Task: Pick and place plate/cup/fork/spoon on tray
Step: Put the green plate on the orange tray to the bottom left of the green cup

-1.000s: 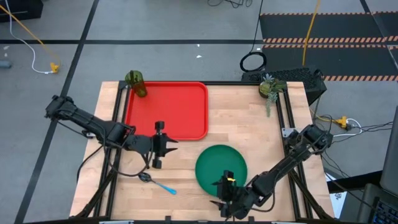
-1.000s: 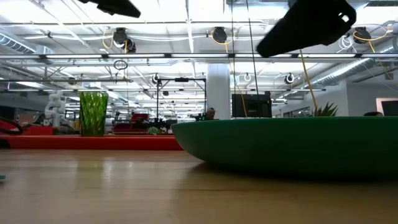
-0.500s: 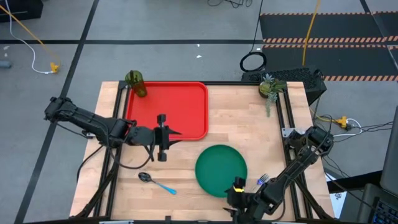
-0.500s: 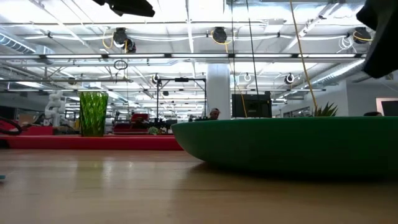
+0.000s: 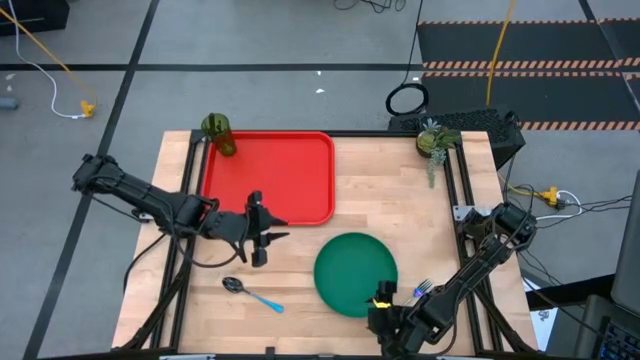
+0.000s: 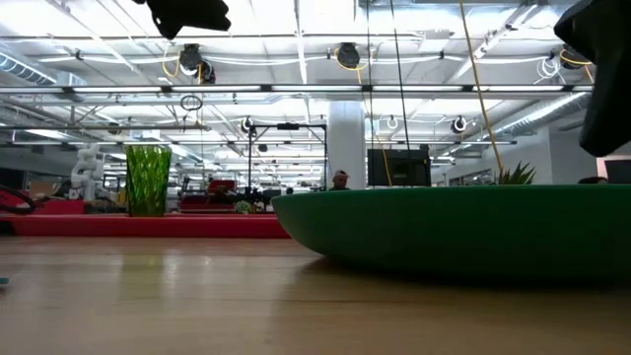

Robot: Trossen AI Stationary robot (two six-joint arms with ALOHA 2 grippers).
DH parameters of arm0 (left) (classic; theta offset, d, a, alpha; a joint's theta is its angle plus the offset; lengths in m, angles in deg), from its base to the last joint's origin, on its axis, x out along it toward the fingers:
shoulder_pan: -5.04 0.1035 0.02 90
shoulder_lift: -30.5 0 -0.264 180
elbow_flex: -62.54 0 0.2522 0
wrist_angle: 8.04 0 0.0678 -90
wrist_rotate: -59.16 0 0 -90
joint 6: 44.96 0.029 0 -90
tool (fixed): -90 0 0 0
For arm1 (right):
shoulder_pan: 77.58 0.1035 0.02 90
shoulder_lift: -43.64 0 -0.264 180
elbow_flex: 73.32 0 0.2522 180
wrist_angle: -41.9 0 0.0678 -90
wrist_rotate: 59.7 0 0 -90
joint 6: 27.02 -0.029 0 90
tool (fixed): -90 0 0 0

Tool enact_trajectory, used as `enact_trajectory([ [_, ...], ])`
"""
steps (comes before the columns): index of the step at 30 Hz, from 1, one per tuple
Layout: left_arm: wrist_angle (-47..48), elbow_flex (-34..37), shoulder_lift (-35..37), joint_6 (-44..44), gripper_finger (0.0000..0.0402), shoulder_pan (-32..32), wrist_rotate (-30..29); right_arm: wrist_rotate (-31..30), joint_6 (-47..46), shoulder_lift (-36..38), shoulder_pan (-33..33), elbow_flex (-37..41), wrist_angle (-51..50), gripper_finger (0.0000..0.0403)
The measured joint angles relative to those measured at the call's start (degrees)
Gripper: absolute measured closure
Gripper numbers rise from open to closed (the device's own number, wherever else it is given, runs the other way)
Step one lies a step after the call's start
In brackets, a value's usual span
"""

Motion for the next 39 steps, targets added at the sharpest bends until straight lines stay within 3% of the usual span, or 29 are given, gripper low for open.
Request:
enact_trajectory([
  [13, -3.83, -0.01, -3.81, -8.11, 0.0282, -7.35, -5.12, 6.67, 6.01, 0.0, -0.02, 4.76, 4.92, 0.0242],
  [29, -8.72, -0.02, -8.04, -14.78, 0.0282, -9.05, -6.29, 8.39, 15.14, 0.0, 0.08, 5.39, 4.72, 0.0387],
  [39, -8.7, -0.02, -8.04, -15.27, 0.0282, -10.43, -8.71, 9.84, 15.38, 1.48, 0.09, 5.39, 4.35, 0.0398],
])
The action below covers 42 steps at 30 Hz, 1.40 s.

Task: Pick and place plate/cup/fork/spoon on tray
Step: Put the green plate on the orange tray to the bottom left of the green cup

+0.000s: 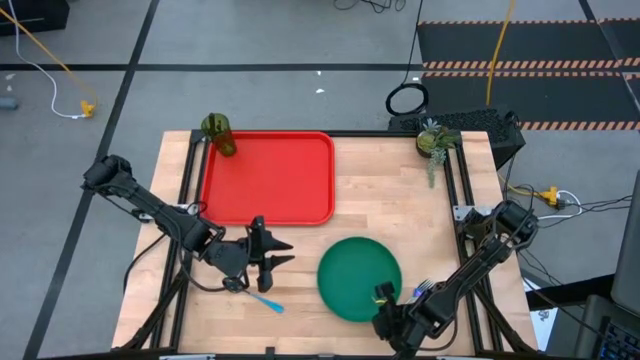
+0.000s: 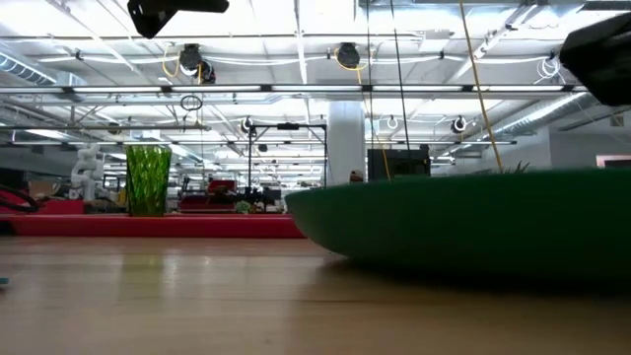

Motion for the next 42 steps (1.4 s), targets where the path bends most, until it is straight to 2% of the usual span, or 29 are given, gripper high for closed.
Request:
enact_trajectory([
  [8, 0.93, 0.0, 0.0, 0.05, 0.0282, -0.13, -0.89, 0.08, -0.51, 6.48, 0.0, 0.0, -0.15, 0.0402],
  [13, 4.17, 0.0, 0.23, -3.34, 0.0282, -0.2, -0.92, 0.18, -0.54, 11.08, 0.0, 0.0, -0.44, 0.0402],
  [23, 5.29, 0.02, 0.74, -2.94, 0.0282, -0.17, -2.16, -0.41, 3.33, 18.16, -1.26, 0.0, -5.3, 0.0402],
  [29, 7.0, 0.02, 0.7, -2.43, 0.0282, -0.15, -2.8, -0.62, 8.42, 20.27, -3.05, 0.0, -5.97, 0.0403],
  [35, 8.55, 0.02, 1.35, -3.03, 0.0282, 0.05, -6.59, -0.58, 13.13, 22.0, -6.72, -0.02, -7.95, 0.0403],
  [42, 9.05, 0.02, 4.18, -2.07, 0.0282, 0.07, -8.99, -0.4, 23.33, 23.7, -11.78, -0.02, -8.72, 0.0403],
])
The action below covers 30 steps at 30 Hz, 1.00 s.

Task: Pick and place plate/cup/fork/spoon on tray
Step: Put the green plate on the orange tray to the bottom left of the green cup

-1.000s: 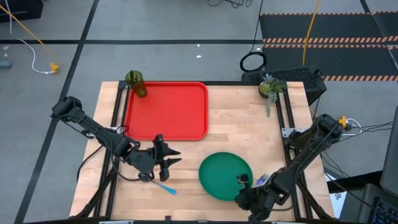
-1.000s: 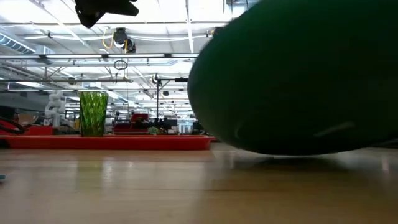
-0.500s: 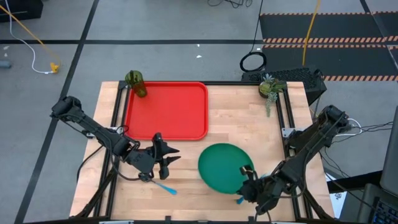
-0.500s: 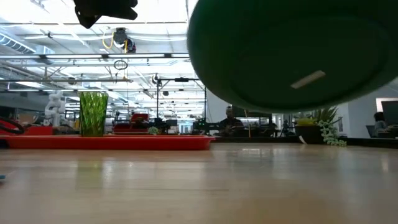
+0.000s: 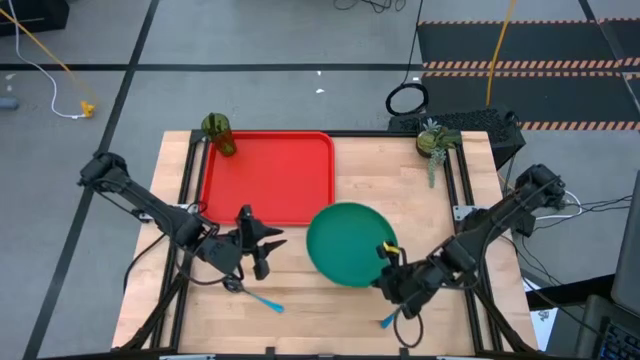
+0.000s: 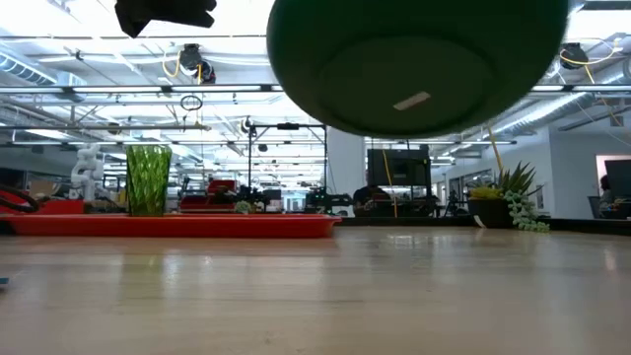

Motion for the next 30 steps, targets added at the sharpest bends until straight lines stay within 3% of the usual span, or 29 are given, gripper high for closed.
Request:
enact_trajectory([
  [14, 1.01, 0.0, 5.11, 2.13, 0.0282, 0.0, -6.66, 1.54, 21.18, 0.77, -12.67, -0.02, -1.7, 0.0403],
  [18, 1.09, 0.0, 5.92, 2.95, 0.0282, 0.0, -7.53, 1.91, 26.64, 0.77, -16.92, -0.02, -0.23, 0.0403],
  [24, 1.38, 0.0, 5.92, 3.69, 0.0282, 0.0, -7.93, 8.82, 34.81, 0.77, -23.55, -0.02, 4.76, 0.0403],
  [30, 1.38, 0.0, 5.92, 3.67, 0.0282, 0.0, -10.81, 9.4, 42.67, 0.32, -29.6, -0.04, 10.25, 0.0403],
])
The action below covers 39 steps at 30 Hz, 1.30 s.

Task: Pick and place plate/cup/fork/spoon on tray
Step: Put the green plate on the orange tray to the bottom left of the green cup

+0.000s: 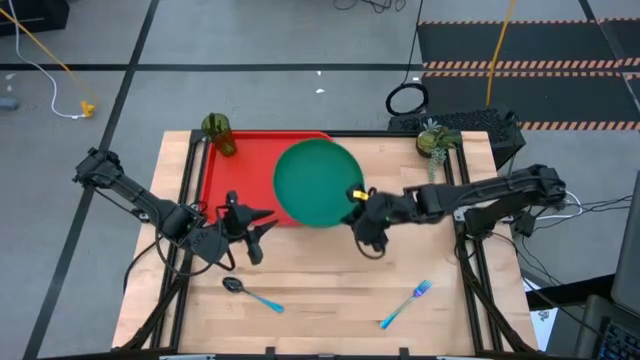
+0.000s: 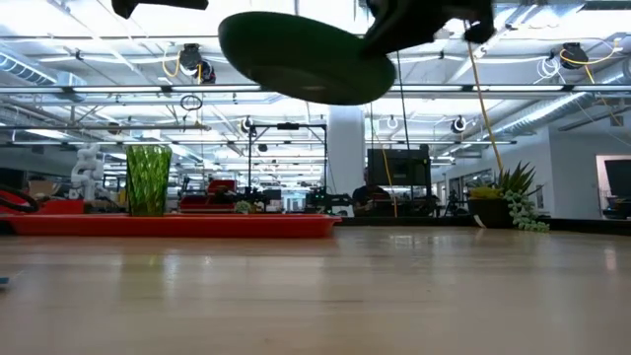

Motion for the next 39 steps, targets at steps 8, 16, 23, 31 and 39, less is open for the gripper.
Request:
enact_trajectory([
  [8, -0.04, 0.0, 0.0, -0.35, 0.0282, 0.81, -0.66, 6.61, 6.61, -4.64, -8.74, -0.02, 9.22, 0.0403],
  [16, -0.36, 0.0, 0.0, 0.45, 0.0282, 0.81, -0.66, 12.98, 5.93, -11.16, -14.06, -0.02, 19.89, 0.0403],
  [23, -0.77, 0.0, 0.0, 2.42, 0.0282, 1.83, -0.68, 18.24, 3.29, -19.64, -15.29, -5.0, 25.06, 0.0403],
  [31, -1.03, 0.0, 0.0, 3.56, 0.0282, 3.43, -0.65, 19.24, -2.01, -30.71, -15.4, -16.61, 22.65, 0.0403],
  [39, -3.46, -0.02, 0.0, 6.56, 0.0282, 3.39, -0.62, 21.24, -3.39, -34.94, -15.44, -17.58, 24.09, 0.0403],
])
